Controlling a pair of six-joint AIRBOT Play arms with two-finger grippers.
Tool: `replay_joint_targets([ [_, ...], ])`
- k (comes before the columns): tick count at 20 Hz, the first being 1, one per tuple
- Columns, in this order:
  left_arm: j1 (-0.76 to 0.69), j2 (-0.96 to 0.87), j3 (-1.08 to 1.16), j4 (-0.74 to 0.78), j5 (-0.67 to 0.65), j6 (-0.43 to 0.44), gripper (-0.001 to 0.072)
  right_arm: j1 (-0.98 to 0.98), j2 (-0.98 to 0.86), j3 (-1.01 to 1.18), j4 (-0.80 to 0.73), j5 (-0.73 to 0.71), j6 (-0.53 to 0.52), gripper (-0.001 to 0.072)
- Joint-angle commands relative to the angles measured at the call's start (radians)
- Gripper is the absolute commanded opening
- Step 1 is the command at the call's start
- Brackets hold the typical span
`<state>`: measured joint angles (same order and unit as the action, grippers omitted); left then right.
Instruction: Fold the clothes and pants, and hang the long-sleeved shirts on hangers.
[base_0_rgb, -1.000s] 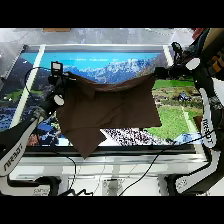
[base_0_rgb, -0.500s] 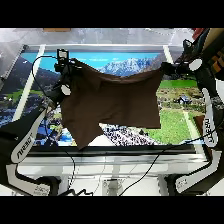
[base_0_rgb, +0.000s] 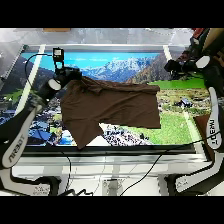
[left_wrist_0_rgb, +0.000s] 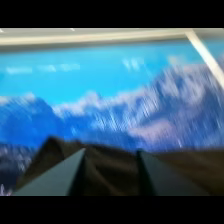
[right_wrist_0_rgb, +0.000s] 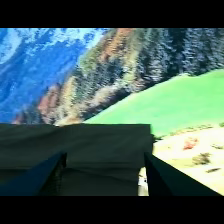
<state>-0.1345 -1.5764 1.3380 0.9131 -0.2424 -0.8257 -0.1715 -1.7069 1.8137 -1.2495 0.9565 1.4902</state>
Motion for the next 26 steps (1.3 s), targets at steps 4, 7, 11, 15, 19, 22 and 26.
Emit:
replay_joint_targets([
  [4, 0.274, 0.170, 0.001, 0.148, -0.904, -0.076, 0.0012, -0.139, 0.092, 0.016, -0.204, 0.270, -0.097, 0.0011],
  [7, 0.406, 0.173, -0.051, 0.003, -1.056, -0.107, 0.0012, -0.211, 0.092, -0.001, -0.209, 0.401, -0.127, 0.0011],
  [11, 0.514, 0.174, -0.312, -0.130, -1.057, -0.109, 0.0010, -0.271, 0.092, -0.061, -0.192, 0.442, -0.126, 0.0010],
  [15, 0.476, 0.175, -0.521, -0.137, -1.010, -0.057, 0.0010, -0.269, 0.092, -0.089, -0.186, 0.438, -0.127, 0.0010],
  [19, 0.436, 0.191, -0.675, -0.146, -0.814, -0.057, 0.0009, -0.265, 0.092, -0.088, -0.182, 0.440, -0.127, 0.0011],
  [22, 0.455, 0.233, -0.688, -0.156, -0.694, -0.057, 0.0011, -0.265, 0.092, -0.088, -0.180, 0.438, -0.127, 0.0011],
  [26, 0.512, 0.248, -0.671, -0.171, -0.668, -0.030, 0.0479, -0.265, 0.092, -0.088, -0.179, 0.436, -0.127, 0.0010],
])
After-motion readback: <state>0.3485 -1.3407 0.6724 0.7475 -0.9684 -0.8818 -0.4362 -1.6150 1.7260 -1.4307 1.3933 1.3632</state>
